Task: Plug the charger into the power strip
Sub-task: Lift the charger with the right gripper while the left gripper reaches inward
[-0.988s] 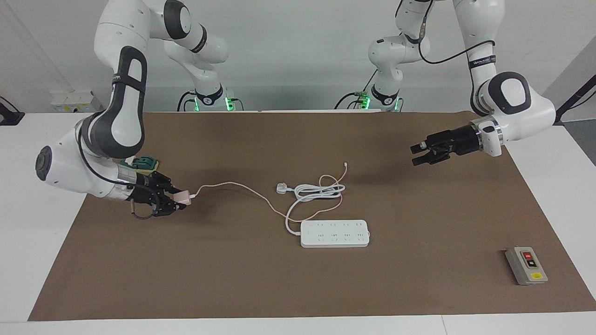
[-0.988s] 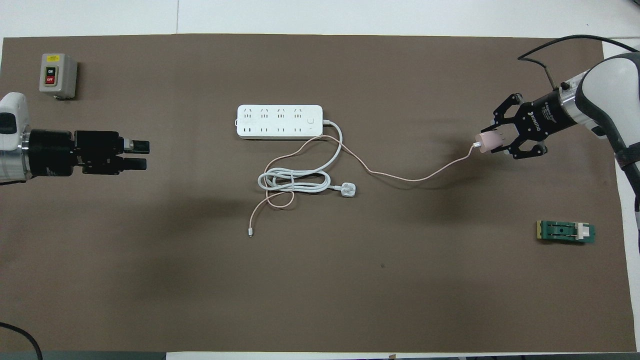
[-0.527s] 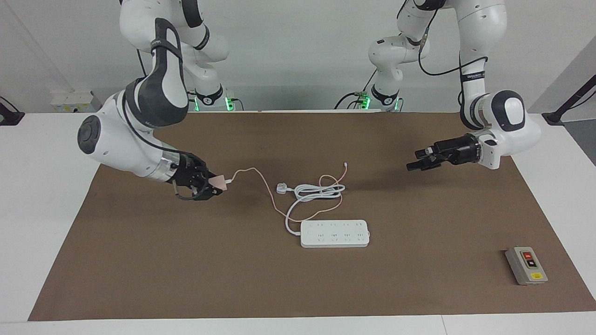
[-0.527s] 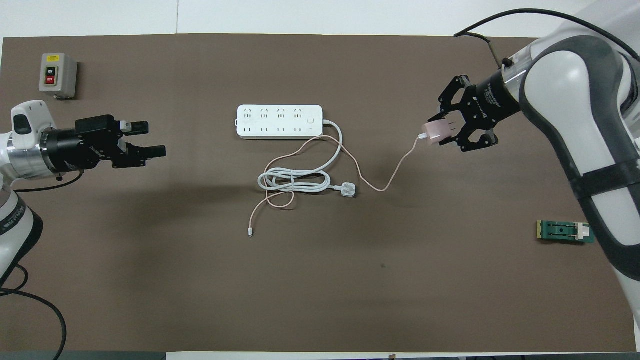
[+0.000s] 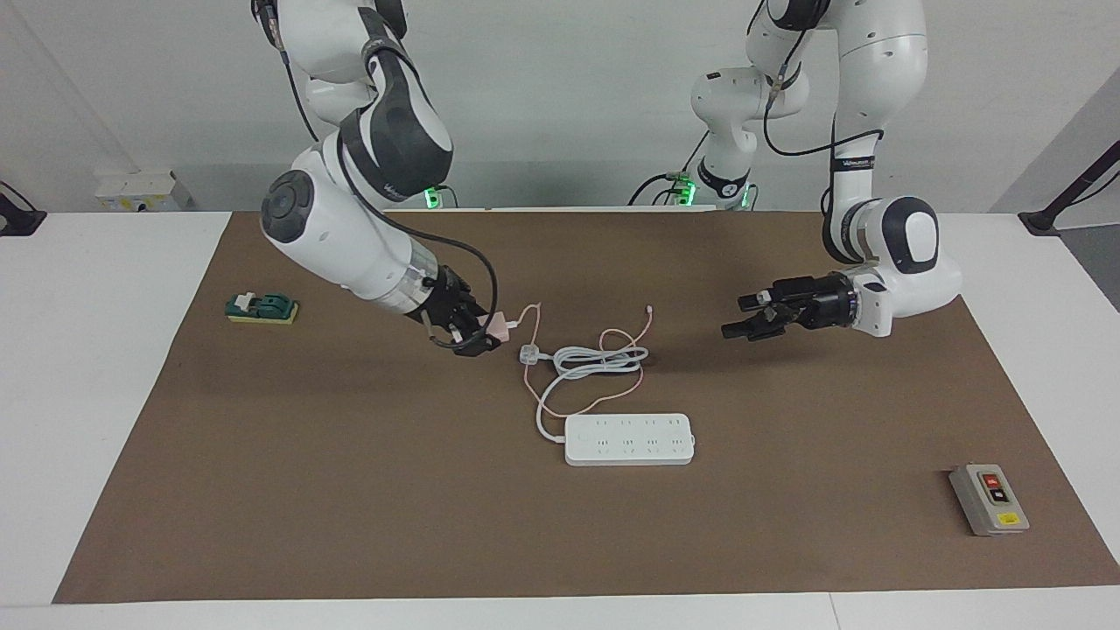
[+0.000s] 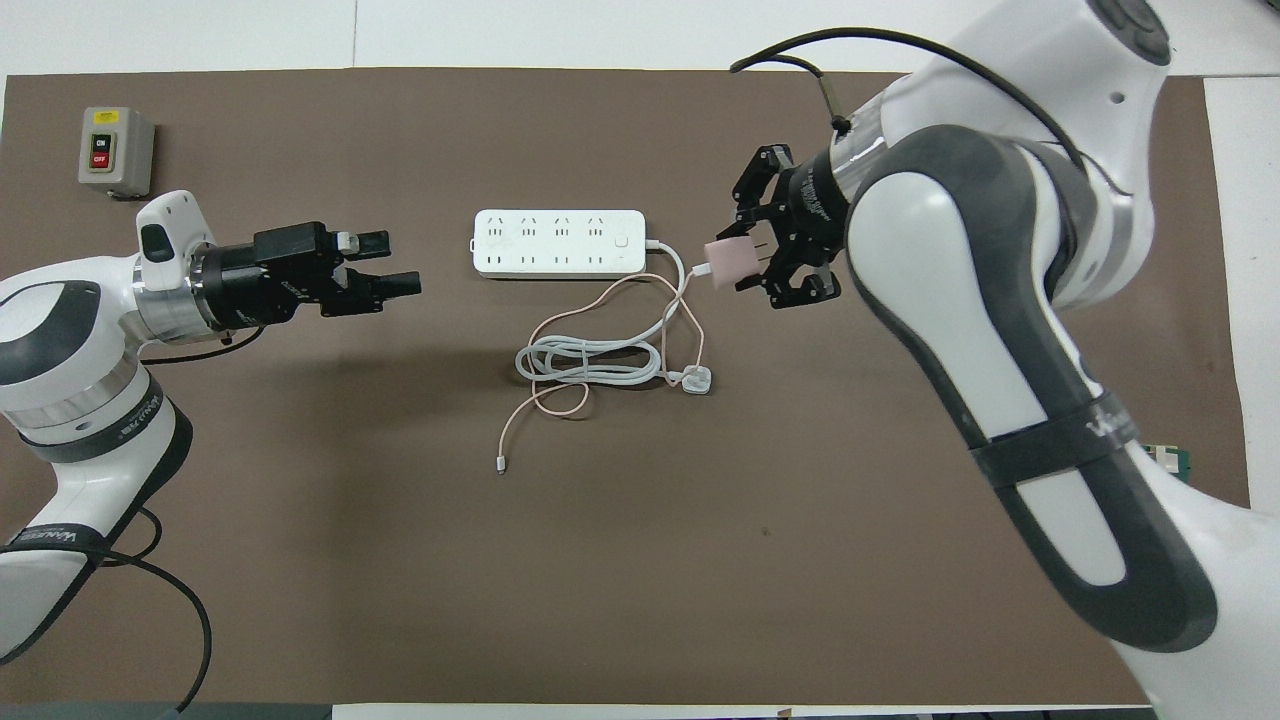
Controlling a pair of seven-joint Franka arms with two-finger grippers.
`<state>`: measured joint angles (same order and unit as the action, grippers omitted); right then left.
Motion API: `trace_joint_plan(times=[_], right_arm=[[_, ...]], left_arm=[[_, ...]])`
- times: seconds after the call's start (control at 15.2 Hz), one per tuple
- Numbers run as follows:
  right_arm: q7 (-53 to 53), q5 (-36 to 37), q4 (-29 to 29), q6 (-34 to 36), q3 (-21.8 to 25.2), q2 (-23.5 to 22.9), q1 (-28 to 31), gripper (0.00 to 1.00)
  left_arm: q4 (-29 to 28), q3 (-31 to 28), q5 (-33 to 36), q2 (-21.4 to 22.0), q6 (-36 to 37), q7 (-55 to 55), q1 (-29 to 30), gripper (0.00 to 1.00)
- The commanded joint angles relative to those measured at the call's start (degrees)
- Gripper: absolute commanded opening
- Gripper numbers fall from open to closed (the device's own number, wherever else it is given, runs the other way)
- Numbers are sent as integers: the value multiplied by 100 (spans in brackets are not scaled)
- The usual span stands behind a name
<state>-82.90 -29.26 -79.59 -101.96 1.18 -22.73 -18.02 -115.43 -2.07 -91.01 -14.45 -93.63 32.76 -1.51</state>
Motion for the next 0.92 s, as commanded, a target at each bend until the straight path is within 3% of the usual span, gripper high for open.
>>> trace_joint_plan(times=[0.0, 0.26, 0.86], right_arm=[[-436, -98, 93, -297, 14, -56, -324, 0], [-1007, -98, 75, -746, 14, -65, -808, 0], [-2080, -98, 31, -1370, 14, -83, -1160, 0]], left_arm=[[29, -74, -303, -14, -181, 90, -401, 100], [-6, -74, -426, -14, -358, 152, -868, 100], [20, -65, -725, -32, -647, 644, -1422, 100]])
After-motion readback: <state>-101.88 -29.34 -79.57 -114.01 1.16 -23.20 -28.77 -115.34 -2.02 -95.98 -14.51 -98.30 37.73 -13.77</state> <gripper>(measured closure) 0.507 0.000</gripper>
